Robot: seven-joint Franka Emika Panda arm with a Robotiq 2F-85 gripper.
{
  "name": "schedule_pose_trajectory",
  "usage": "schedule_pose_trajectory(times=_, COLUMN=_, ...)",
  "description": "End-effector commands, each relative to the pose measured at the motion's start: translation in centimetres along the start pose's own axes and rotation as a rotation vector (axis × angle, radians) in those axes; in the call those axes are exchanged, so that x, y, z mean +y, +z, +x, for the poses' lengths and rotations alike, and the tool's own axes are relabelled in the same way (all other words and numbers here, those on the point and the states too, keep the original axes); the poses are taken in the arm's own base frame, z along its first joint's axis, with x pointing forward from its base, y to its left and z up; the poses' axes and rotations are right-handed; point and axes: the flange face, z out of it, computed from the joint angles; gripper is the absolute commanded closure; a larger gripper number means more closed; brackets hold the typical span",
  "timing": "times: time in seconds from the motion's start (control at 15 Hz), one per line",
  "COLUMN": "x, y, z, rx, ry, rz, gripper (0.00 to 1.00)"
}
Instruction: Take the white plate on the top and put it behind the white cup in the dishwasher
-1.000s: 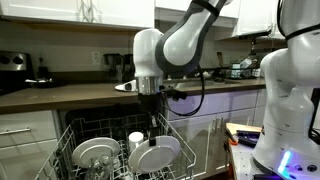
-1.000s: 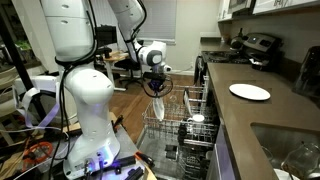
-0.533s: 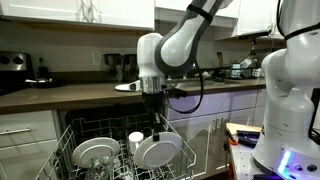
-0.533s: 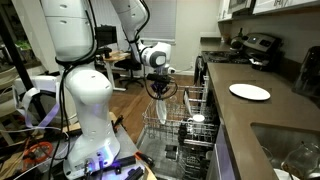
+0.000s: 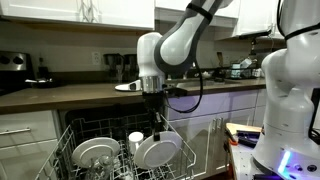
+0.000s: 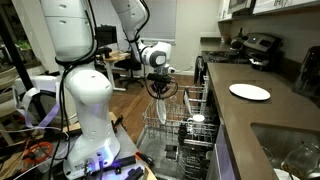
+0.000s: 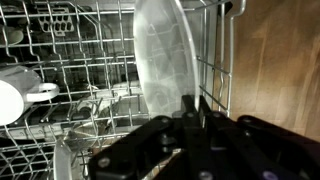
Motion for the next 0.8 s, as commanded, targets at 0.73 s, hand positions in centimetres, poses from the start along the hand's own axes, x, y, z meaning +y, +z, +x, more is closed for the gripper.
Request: schedule_pose_trajectory(times=0.73, x=-1.1, y=-3.0, z=1.3, rx=-0.016, ry=-0.035, rz=0.007, gripper=0.94)
